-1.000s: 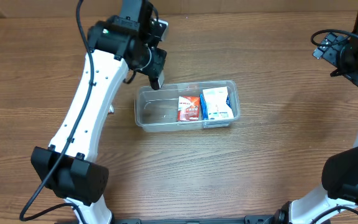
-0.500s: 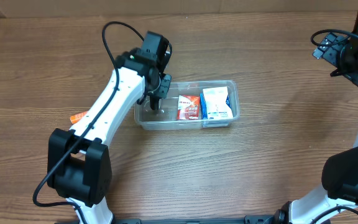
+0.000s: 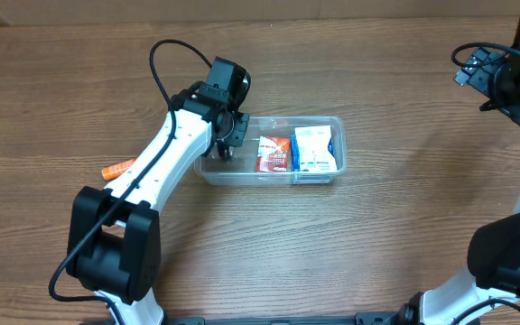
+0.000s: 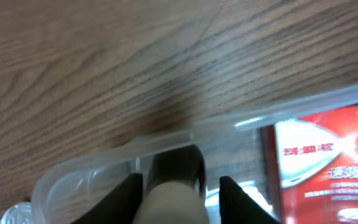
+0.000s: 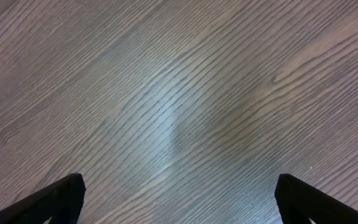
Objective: Pack container
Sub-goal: 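Set the dark bottle upright in the container's left end, then grasp the orange tablet tube with the left gripper, then lower the orange tube into the container along its front edge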
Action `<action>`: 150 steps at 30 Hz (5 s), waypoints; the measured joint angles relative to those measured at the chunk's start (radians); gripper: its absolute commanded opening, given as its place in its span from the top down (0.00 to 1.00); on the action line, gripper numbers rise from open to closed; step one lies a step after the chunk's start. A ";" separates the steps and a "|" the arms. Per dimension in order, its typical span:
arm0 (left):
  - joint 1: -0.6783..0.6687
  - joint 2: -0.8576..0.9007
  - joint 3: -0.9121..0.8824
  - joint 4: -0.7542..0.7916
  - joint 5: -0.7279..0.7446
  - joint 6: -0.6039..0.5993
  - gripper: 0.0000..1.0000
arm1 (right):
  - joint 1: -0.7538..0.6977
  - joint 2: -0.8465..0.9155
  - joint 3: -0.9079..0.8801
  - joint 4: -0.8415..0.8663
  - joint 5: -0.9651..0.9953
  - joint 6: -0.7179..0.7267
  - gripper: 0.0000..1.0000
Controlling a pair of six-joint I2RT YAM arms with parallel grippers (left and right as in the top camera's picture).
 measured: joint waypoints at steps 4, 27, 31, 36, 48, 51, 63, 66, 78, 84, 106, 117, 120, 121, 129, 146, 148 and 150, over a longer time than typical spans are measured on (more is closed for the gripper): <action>0.000 0.000 -0.021 -0.013 -0.008 0.003 0.31 | 0.000 0.000 0.000 -0.001 0.000 0.000 0.00; 0.459 -0.220 0.182 -0.510 -0.086 -0.049 0.00 | 0.000 0.000 0.000 -0.001 0.000 0.000 0.00; 0.514 -0.021 0.120 -0.433 -0.049 0.333 0.00 | 0.000 0.000 0.000 -0.001 0.000 0.000 0.00; 0.513 0.188 0.116 -0.385 0.008 0.722 0.00 | 0.000 0.000 0.000 -0.001 0.000 0.000 0.00; 0.513 0.266 0.114 -0.354 0.206 0.954 0.89 | 0.000 0.000 0.000 0.000 0.000 0.000 0.00; 0.513 0.266 0.114 -0.341 0.252 0.891 0.96 | 0.000 0.000 0.000 0.000 0.000 0.000 0.00; 0.477 0.289 0.638 -0.657 0.280 0.735 0.96 | 0.000 0.000 0.000 -0.001 0.000 0.000 0.00; 0.388 0.289 0.792 -0.800 0.282 0.806 0.96 | 0.000 0.000 0.000 -0.001 0.000 0.001 0.00; -0.142 0.289 0.864 -0.895 0.222 1.023 0.96 | 0.000 0.000 0.000 -0.001 0.000 0.000 0.00; -0.137 0.290 0.626 -0.794 0.210 1.150 0.96 | 0.000 0.000 0.000 -0.001 0.000 0.000 0.00; -0.137 0.291 0.504 -0.668 0.284 1.216 0.50 | 0.000 0.000 0.000 0.000 0.000 0.000 0.00; -0.137 0.291 0.502 -0.554 0.315 1.157 0.96 | 0.000 0.000 0.000 -0.001 0.000 0.000 0.00; -0.137 0.291 0.502 -0.541 0.324 1.096 0.96 | 0.000 0.000 0.000 0.000 0.000 0.000 0.00; -0.137 0.291 0.502 -0.542 0.324 1.082 0.96 | 0.000 0.000 0.000 0.000 0.000 0.000 0.00; -0.172 0.290 0.412 -0.535 0.331 1.111 0.96 | 0.000 0.000 0.000 0.000 0.000 0.000 0.00; -0.178 0.290 0.307 -0.385 0.332 1.138 0.96 | 0.000 0.000 0.000 0.000 0.000 0.000 0.00; -0.178 0.290 0.305 -0.372 0.331 1.138 0.96 | 0.000 0.000 0.000 -0.001 0.000 0.000 0.00; -0.178 0.291 0.305 -0.370 0.335 1.138 0.96 | 0.000 0.000 0.000 0.000 0.000 0.000 0.00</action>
